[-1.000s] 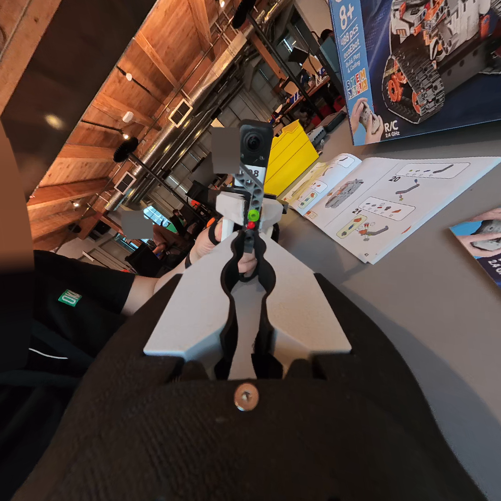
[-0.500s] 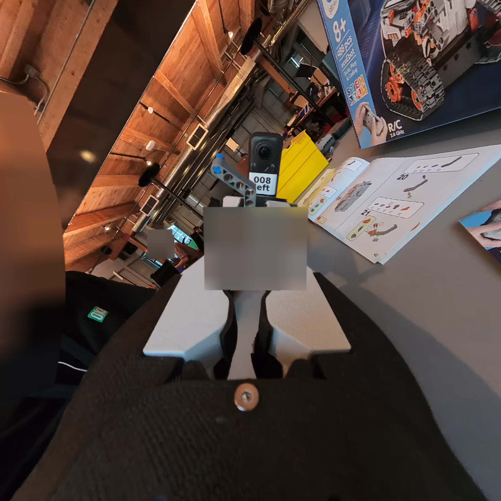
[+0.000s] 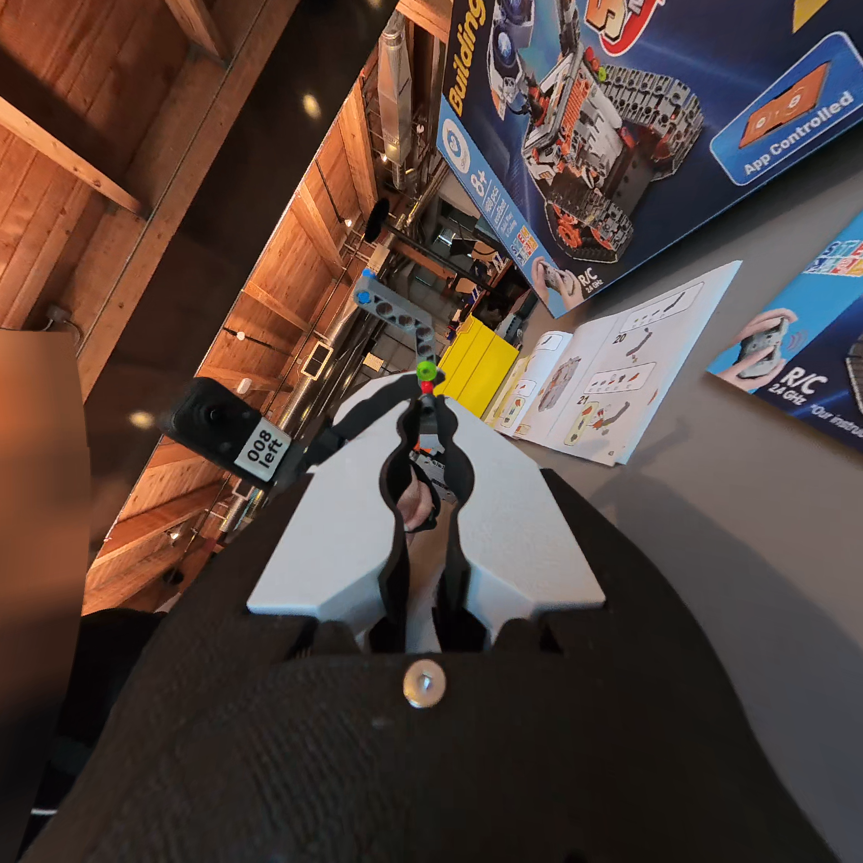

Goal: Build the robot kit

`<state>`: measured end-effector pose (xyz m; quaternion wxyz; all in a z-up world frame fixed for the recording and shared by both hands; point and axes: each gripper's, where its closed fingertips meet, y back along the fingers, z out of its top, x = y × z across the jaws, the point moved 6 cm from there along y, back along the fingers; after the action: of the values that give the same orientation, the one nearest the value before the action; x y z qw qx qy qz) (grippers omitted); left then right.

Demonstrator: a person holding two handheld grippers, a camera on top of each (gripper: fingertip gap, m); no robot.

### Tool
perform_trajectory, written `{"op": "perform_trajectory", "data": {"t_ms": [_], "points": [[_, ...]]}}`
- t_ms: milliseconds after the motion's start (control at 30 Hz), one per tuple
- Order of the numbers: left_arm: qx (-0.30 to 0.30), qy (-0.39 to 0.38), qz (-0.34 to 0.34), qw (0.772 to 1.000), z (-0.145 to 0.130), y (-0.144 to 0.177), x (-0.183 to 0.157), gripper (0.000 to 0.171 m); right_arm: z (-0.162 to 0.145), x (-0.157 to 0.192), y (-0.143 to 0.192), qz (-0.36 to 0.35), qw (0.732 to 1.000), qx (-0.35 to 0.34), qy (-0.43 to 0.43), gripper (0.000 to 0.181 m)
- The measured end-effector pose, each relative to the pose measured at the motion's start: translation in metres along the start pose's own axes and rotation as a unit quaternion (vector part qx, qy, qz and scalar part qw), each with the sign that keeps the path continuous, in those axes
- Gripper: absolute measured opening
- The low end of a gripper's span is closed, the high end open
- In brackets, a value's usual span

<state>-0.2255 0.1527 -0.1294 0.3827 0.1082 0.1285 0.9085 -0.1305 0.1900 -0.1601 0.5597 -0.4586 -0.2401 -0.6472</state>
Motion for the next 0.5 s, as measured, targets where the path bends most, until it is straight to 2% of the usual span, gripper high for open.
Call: {"op": "perform_trajectory", "data": {"t_ms": [133,267,400,433,500], "points": [[0.021,-0.037,0.032,0.999,-0.006,-0.007,0.001,0.047,-0.006,0.002,-0.005,-0.004,1.0,0.01,0.004,0.006],[0.015,-0.05,0.023,0.998,-0.006,-0.004,0.002,0.026,-0.009,0.001,-0.006,-0.01,1.0,0.024,0.007,0.006],[0.024,-0.04,0.001,0.999,-0.012,-0.003,0.004,0.026,-0.012,-0.002,-0.007,-0.019,0.999,0.047,0.016,0.007],[0.024,-0.033,-0.007,0.999,-0.012,-0.003,0.005,0.026,-0.012,-0.002,-0.007,-0.015,0.998,0.053,0.019,0.008],[0.021,-0.017,-0.029,0.999,-0.013,0.0,0.006,0.026,-0.009,-0.001,-0.006,-0.015,0.998,0.061,0.032,0.028]]}}
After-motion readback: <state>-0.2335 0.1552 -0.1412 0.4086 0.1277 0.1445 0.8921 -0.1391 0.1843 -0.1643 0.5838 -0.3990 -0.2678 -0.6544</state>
